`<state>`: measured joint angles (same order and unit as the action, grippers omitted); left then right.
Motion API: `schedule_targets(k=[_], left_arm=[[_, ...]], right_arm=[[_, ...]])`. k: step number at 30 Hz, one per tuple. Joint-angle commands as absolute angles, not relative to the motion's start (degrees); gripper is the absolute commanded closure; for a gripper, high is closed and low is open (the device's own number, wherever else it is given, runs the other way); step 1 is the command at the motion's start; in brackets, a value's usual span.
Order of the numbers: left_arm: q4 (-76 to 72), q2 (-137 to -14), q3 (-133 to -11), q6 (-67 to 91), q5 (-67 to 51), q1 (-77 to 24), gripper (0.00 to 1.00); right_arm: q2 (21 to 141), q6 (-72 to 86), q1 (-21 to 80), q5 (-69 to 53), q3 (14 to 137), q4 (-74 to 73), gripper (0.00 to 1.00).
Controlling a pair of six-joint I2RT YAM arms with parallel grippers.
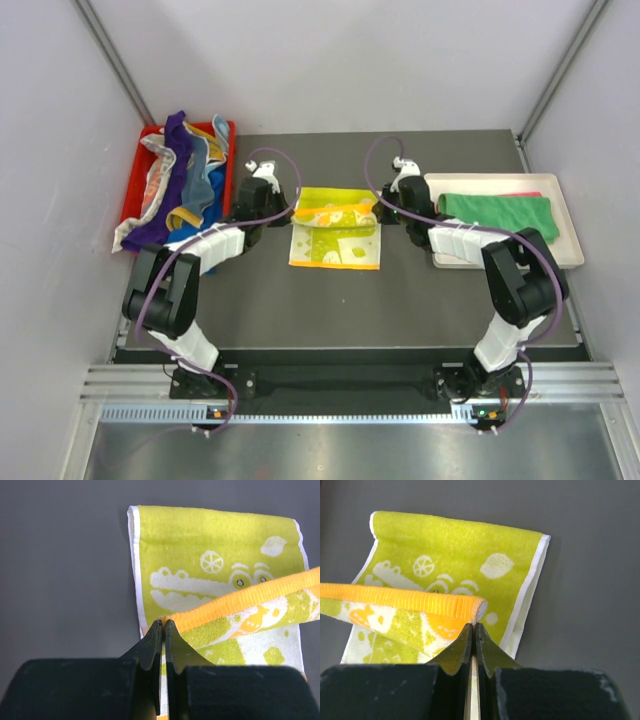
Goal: Fold and stack the towels
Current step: Fold the towel
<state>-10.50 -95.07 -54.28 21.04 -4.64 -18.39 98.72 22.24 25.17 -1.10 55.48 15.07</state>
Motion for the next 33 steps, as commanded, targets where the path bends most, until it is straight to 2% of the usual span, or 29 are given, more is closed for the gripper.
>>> schedule_targets(k=[1, 33], left_arm=[[-14.0, -92.0, -53.4, 21.2, -4.0, -18.9, 1.00], [-12.0, -86.7, -46.4, 21.6, -1.0, -22.0, 1.00]], right_arm=[[95.1, 22.8, 25.8, 1.2, 54.6, 18.5, 1.00], [89.1, 24.5, 27.7, 1.4, 42.9, 23.3, 1.00]])
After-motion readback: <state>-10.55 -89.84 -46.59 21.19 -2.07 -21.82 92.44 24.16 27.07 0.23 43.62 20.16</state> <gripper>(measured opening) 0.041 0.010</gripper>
